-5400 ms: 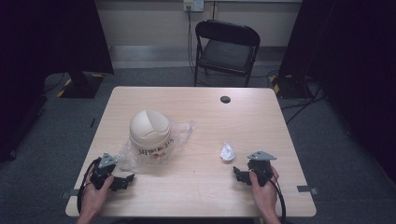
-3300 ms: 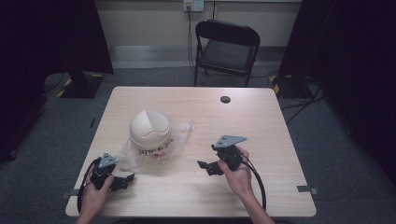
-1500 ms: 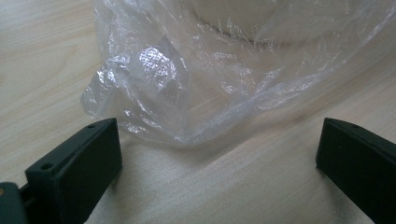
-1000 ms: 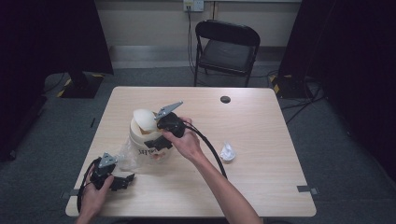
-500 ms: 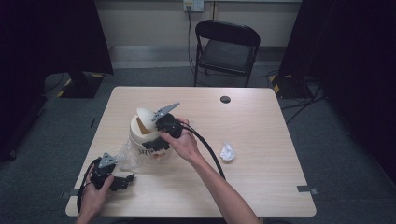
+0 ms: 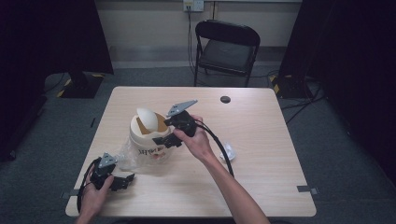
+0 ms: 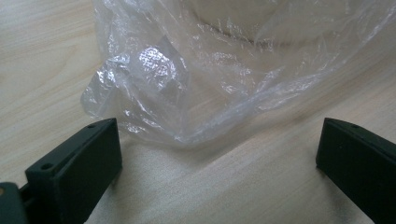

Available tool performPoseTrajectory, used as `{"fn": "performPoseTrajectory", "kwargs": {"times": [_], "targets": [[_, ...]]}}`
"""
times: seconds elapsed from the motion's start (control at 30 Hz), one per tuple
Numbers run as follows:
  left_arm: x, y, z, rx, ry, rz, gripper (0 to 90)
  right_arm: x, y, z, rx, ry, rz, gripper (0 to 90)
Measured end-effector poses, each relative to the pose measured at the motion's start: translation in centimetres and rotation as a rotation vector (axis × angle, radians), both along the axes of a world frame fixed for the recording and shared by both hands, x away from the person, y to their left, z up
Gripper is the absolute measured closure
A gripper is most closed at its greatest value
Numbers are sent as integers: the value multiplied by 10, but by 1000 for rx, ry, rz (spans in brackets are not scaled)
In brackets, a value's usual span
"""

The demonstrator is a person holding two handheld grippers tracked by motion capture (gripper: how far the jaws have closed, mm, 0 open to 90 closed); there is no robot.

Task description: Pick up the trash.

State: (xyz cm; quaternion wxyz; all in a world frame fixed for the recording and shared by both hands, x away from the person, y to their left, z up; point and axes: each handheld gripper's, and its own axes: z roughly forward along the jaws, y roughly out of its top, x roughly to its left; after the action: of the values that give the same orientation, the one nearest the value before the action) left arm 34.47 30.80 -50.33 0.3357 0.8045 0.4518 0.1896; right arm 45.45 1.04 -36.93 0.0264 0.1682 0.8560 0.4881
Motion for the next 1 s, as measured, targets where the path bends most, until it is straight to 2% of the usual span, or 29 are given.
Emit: {"fn": "performPoseTrajectory", "kwargs": {"times": [0.03,0.07,0.13,0.27,0.3,0.37,0.4,0.47,0.5,0.57,0.6,0.67,0.7,0.77,0.8,0.87,1.0], "targets": [[0,0,0,1,0,-1,0,-2,-11,5,30,-14,-14,138],[0,0,0,0,0,0,0,-2,-11,5,30,-14,-14,138],[0,0,0,0,0,0,0,-4,-27,10,55,-34,-30,138],[0,0,0,0,0,0,0,-2,-54,9,48,-33,-86,138],[0,0,0,0,0,0,0,-1,-69,5,38,-25,-119,140],[0,0,0,0,0,0,0,-1,-75,3,31,-22,-133,139],[0,0,0,0,0,0,0,-1,-90,-5,2,-10,-168,141],[0,0,0,-3,-1,2,0,-1,-95,-7,-6,-7,-181,141],[0,0,0,-3,-2,3,0,-3,-110,-16,-15,16,-216,143],[0,0,0,-3,-2,4,0,-4,-114,-19,-21,18,-227,144],[0,0,0,-4,-2,4,0,-6,-122,-24,-43,21,-248,146],[0,0,0,-4,-2,5,0,-9,-135,-33,-47,39,-279,145],[0,0,0,-4,-2,4,0,-12,-148,-43,-61,48,-310,147],[0,0,0,-4,-2,5,0,-13,-153,-46,-72,47,-324,149],[0,0,0,-4,-2,5,0,-16,-161,-52,-74,43,-347,155],[0,0,0,-4,-1,4,0,-20,-171,-62,-88,59,-359,153],[-1,-1,0,-7,0,8,0,-28,-187,-82,-150,79,-399,148]]}}
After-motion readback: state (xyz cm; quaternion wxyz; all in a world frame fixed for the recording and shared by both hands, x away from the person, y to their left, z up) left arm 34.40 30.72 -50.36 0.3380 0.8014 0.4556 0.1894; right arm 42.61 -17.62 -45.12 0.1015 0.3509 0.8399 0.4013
